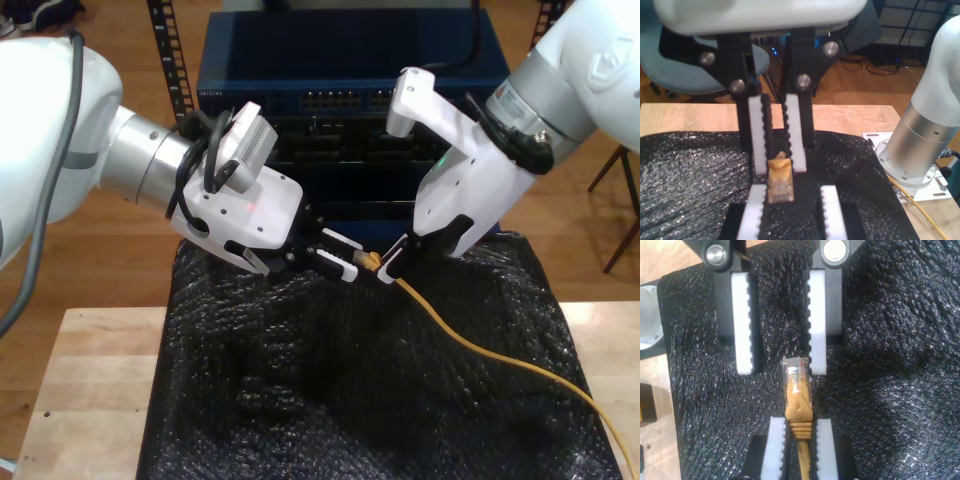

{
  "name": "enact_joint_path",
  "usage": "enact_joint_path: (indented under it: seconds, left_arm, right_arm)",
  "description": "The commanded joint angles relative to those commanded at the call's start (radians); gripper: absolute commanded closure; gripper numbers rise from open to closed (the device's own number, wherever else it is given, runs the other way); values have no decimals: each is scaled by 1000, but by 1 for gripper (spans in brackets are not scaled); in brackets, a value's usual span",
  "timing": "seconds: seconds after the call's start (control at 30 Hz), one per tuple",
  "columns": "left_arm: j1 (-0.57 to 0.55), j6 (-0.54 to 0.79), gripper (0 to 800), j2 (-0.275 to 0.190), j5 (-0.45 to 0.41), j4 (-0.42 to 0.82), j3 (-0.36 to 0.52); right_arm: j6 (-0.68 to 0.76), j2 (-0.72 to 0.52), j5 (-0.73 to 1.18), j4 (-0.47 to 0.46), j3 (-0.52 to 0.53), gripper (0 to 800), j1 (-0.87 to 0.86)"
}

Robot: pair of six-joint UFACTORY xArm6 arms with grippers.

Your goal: Grab the cable and plug it in

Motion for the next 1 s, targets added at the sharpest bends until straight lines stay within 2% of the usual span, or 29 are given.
enact_joint_path:
  seconds: [0.67, 0.77, 0.9, 1.0]
  left_arm:
    - [0, 0, 583, 2, 2, -14, 0]
    - [0, 0, 634, 2, 0, -14, 0]
    - [0, -2, 766, 2, -2, -14, -3]
    - [0, -2, 779, 2, -2, -14, -3]
  right_arm:
    - [0, 6, 0, 8, -2, 796, -2]
    - [0, 6, 0, 8, -2, 796, -2]
    - [0, 6, 0, 8, -2, 796, -2]
    - [0, 6, 0, 8, -2, 796, -2]
